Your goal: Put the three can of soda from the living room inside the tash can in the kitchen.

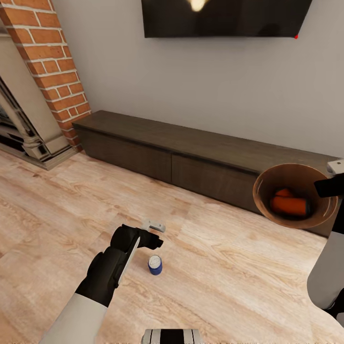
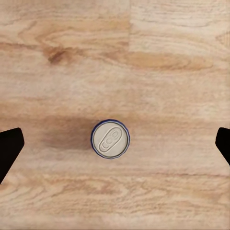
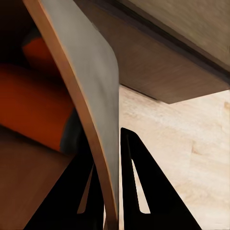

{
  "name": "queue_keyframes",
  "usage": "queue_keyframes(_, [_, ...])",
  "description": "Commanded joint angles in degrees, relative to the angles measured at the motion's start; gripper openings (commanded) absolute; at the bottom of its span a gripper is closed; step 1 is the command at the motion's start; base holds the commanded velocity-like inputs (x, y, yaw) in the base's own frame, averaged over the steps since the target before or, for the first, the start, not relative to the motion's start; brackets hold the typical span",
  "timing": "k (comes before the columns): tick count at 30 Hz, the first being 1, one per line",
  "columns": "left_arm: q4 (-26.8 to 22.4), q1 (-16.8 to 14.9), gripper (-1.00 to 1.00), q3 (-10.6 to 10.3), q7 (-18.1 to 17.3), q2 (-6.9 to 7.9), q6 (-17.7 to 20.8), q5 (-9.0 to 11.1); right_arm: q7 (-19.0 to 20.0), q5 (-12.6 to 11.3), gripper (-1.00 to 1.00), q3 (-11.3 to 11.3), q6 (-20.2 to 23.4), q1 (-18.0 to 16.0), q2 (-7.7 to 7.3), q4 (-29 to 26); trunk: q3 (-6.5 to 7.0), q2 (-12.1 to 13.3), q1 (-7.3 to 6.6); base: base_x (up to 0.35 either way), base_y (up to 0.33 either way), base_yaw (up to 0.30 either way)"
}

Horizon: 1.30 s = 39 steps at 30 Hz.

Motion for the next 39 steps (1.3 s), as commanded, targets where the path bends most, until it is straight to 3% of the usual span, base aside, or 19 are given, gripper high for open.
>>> queue_keyframes(1, [0.02,0.00,1.00,0.01,0.00,0.00,-0.01,-0.03,0.36,0.21,-1.00,-0.01,0.32,-0.03,-0.02,-0.03,-0.30,-0.03,0.01,0.000,0.000,0.000])
queue_keyframes(14, [0.08,0.00,1.00,-0.24,0.00,-0.03,0.01,-0.18,0.36,0.15,-1.00,0.00,0.32,-0.03,-0.02,-0.03,-4.31,-0.20,0.34,0.000,0.000,0.000])
queue_keyframes(35, [0.00,0.06,1.00,-0.25,-0.05,-0.08,-0.01,0.02,0.36,0.25,-1.00,-0.21,0.32,0.01,-0.24,-0.03,-4.69,-0.20,0.34,0.105,0.011,0.000])
queue_keyframes(39, [0.00,0.08,1.00,-0.25,-0.02,-0.17,-0.01,0.02,0.36,0.17,-1.00,-0.31,0.32,0.02,-0.33,-0.03,-5.58,-0.25,0.45,0.007,0.000,0.000])
